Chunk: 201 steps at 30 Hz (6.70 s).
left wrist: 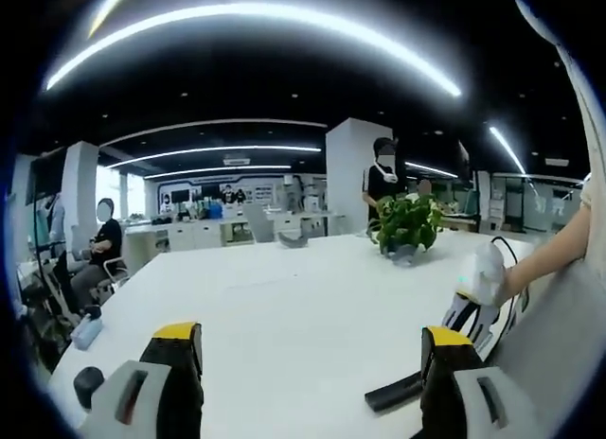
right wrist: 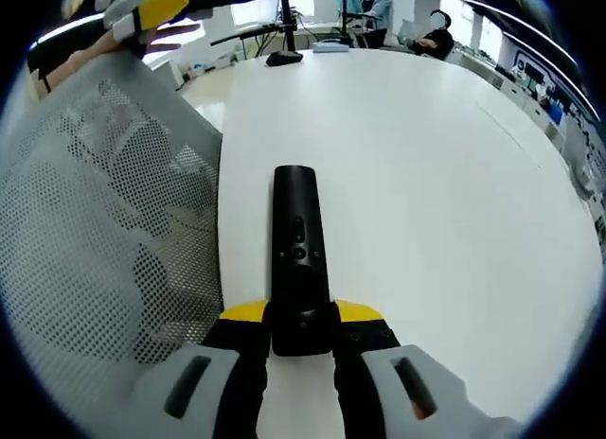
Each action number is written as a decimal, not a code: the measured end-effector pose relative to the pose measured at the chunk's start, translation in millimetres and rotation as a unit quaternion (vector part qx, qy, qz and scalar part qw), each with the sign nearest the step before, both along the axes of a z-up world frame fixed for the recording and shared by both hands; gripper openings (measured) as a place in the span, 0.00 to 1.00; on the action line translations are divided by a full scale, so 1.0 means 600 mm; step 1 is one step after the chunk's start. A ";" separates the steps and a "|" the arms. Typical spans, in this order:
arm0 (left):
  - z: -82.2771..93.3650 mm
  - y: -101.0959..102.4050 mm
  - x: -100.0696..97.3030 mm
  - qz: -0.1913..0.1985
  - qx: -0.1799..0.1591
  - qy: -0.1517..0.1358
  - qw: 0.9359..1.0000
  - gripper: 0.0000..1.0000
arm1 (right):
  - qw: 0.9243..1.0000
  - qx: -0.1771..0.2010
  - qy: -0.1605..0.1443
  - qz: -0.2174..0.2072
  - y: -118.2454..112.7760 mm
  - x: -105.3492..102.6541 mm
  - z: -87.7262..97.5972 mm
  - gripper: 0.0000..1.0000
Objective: Press the specified remote control buttons in sequence, fully releasing each button before pressing the next.
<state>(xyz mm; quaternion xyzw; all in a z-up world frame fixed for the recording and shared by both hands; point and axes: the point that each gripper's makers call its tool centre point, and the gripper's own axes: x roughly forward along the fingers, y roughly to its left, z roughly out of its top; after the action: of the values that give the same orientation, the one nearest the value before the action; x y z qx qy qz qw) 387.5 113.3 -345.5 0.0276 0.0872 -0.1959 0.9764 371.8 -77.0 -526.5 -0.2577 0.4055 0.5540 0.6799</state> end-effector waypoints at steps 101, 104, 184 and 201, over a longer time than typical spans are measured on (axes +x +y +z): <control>-0.027 0.005 0.000 -0.004 0.009 0.048 0.999 0.99 | 0.999 -0.027 -0.020 0.008 -0.009 0.154 -0.001 0.25; -0.025 0.005 0.001 -0.004 0.012 0.044 0.999 0.99 | 0.999 -0.038 -0.030 0.019 -0.010 0.159 -0.001 0.25; -0.023 -0.005 -0.002 -0.023 0.005 0.041 0.999 0.99 | 0.960 0.107 -0.132 -0.221 -0.077 0.111 0.179 1.00; -0.033 -0.011 -0.006 -0.031 0.018 0.053 0.998 0.98 | 0.935 0.086 -0.215 -0.269 -0.162 0.039 0.242 1.00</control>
<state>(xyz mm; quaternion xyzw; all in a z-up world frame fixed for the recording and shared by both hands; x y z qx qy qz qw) 383.6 106.9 -365.4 0.0378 0.1417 -0.2259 0.9631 395.4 -174.1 -381.5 -0.1925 0.2546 0.3140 0.8942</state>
